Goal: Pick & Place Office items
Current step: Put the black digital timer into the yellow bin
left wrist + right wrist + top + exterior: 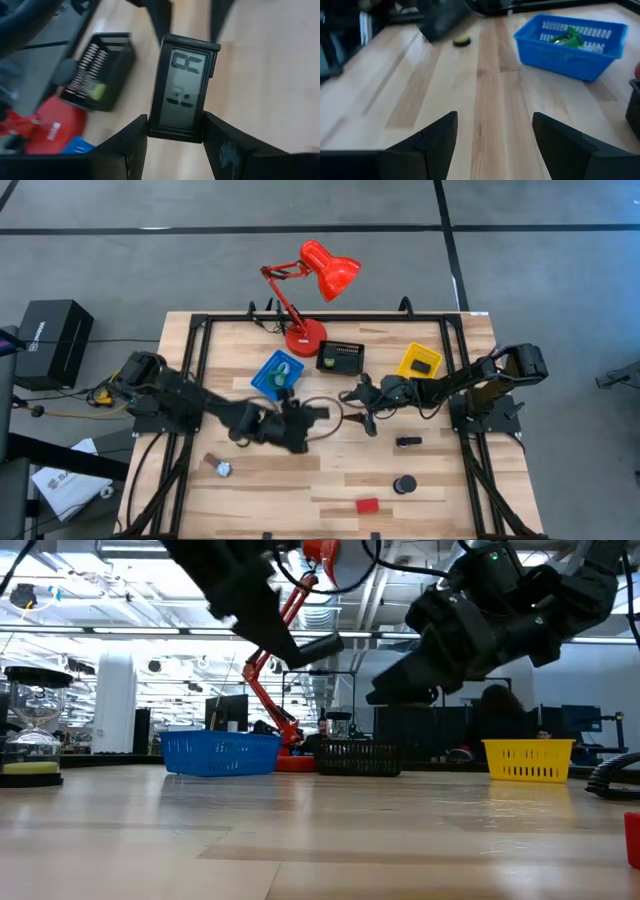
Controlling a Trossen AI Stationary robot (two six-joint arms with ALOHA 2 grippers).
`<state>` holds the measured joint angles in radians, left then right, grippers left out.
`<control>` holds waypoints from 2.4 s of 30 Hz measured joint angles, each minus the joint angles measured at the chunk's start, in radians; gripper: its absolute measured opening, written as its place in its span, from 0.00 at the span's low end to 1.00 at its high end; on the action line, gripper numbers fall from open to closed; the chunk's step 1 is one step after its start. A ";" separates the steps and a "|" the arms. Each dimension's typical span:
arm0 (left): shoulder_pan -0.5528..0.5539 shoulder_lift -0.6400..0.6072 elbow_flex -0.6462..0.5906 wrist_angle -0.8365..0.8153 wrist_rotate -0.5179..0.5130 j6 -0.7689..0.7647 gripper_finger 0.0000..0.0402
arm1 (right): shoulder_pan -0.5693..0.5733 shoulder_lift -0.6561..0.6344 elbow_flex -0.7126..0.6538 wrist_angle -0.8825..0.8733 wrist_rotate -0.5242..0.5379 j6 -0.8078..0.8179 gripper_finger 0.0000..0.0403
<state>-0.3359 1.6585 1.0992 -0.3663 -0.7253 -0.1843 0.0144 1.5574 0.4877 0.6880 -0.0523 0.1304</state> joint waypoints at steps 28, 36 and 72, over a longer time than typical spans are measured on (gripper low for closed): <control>0.199 0.000 0.000 0.160 0.045 0.292 0.41 | -0.129 0.000 0.008 0.173 -0.004 0.394 0.62; 0.222 0.000 0.000 0.189 0.045 0.361 0.41 | -0.141 0.000 0.028 0.181 -0.002 0.416 0.62; 0.252 0.000 0.000 0.306 0.049 0.476 0.47 | -0.216 0.000 0.197 -0.080 -0.103 0.498 0.16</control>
<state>-0.0837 1.6581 1.0992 -0.0599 -0.6762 0.2918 -0.2016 1.5574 0.6843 0.6083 -0.1555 0.6286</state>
